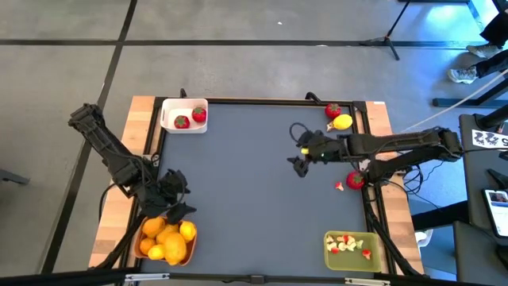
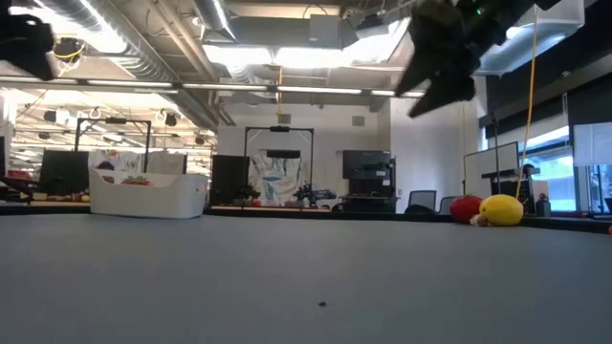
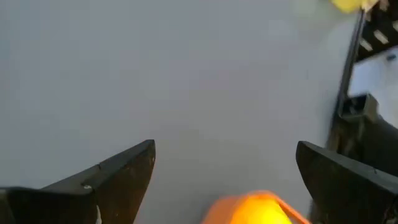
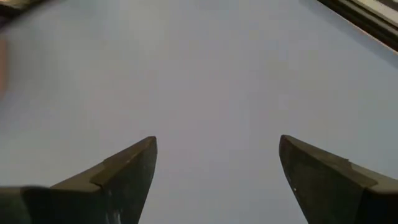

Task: Sort produce into baskets
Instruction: Put the yellow lemon into the orange bin

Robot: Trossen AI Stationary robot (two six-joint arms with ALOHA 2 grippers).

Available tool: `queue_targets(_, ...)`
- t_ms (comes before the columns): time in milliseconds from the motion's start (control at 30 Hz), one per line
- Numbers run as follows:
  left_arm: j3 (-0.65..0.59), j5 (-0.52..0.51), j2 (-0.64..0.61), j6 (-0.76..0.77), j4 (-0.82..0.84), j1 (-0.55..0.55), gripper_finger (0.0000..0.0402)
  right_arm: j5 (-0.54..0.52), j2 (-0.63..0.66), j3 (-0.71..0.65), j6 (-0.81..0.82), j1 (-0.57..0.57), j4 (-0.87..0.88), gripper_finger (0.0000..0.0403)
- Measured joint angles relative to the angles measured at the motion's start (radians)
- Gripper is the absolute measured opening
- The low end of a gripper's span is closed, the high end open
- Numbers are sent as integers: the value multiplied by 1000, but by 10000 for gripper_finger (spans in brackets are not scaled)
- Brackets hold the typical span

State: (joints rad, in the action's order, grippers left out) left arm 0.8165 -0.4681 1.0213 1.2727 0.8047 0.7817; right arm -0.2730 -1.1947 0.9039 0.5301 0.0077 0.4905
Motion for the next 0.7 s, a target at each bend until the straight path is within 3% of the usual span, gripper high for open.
queue_targets(200,0,-105,10,-65,0,-57,381,-17,44,0,-6,-183,251,335)
queue_targets(333,0,-125,10,-118,0,-109,381,-94,43,0,-48,-332,387,335)
queue_targets(433,0,-138,10,-153,0,-147,381,-116,38,0,-99,-455,405,335)
queue_targets(700,-11,-147,10,-232,-5,-244,381,-46,-8,0,-249,-749,389,335)
